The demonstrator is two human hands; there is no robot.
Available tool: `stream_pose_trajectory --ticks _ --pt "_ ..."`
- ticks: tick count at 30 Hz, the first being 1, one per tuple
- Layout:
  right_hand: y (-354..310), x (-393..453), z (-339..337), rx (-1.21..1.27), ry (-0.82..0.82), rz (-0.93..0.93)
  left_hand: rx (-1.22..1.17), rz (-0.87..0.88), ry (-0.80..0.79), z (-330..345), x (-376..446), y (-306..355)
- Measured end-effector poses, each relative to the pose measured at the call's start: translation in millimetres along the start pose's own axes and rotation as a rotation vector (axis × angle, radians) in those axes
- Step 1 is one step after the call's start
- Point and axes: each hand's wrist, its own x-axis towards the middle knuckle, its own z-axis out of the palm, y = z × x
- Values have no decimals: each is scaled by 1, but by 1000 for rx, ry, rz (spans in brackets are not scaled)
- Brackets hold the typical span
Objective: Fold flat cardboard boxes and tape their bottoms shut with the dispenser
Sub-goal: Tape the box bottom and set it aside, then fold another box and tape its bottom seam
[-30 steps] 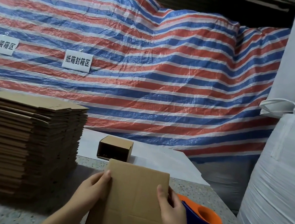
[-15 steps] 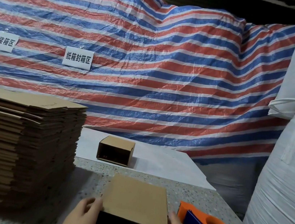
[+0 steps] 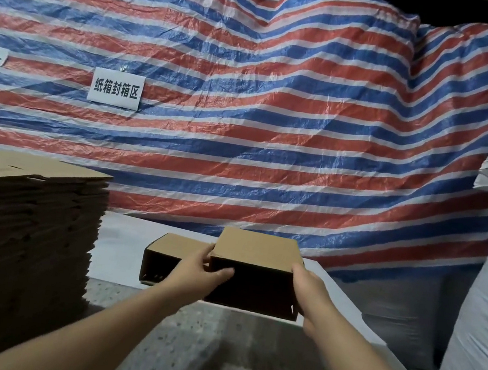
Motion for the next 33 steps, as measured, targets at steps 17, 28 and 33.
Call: stream_pose_trajectory --ticks 17,28,33 --pt "76 189 69 -18 -28 207 1067 213 58 35 172 -128" --pt "28 162 60 -429 116 117 1106 231 103 18 143 -102" --pt "-29 104 43 -483 22 20 1067 397 133 -11 92 -33"
